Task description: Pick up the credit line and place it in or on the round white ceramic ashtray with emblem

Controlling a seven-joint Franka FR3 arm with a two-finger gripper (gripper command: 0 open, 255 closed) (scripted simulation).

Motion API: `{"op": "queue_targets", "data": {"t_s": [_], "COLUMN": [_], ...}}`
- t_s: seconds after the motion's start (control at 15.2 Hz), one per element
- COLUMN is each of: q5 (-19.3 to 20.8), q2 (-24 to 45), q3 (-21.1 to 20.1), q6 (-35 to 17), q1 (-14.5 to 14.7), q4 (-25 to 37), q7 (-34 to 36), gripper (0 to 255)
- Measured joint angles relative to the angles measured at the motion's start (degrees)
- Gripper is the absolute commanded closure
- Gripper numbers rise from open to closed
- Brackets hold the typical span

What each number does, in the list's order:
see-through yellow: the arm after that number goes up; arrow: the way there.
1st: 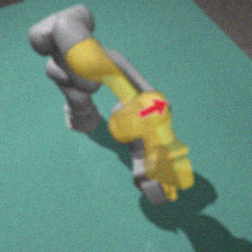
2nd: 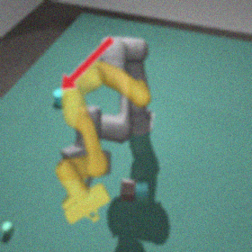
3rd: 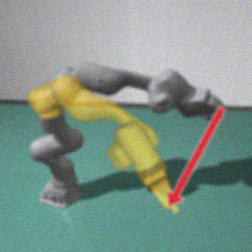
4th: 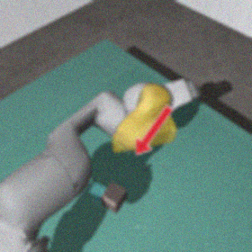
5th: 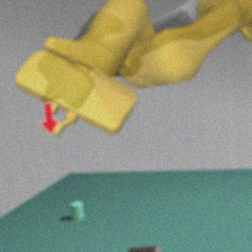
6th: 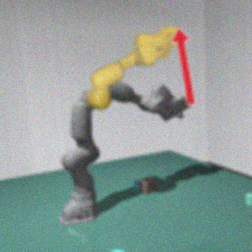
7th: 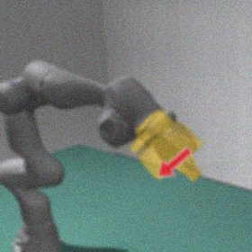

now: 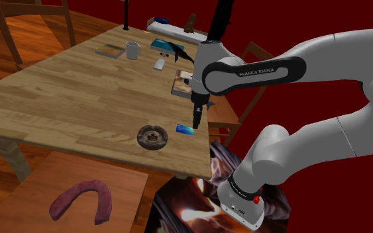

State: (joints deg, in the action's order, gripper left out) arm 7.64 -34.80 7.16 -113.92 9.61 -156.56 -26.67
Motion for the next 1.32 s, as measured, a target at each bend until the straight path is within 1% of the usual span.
{"op": "queue_targets", "data": {"t_s": [0.2, 0.53, 0.92, 0.99, 1.32], "q5": [0.8, 1.4, 1.5, 1.5, 1.6], "q2": [1.6, 3.6, 3.8, 3.8, 3.6], "q3": [0.7, 1.2, 1.2, 1.2, 1.3], "q6": [-3.6, -8.6, -9.3, -9.3, -9.5], "q1": [0.1, -0.2, -0.1, -0.1, -0.2], "q4": [-2.1, -5.1, -5.6, -5.6, -5.5], "q7": [-1.6, -1.8, -1.6, -1.6, -1.7], "gripper": [0, 0, 0, 255, 255]}}
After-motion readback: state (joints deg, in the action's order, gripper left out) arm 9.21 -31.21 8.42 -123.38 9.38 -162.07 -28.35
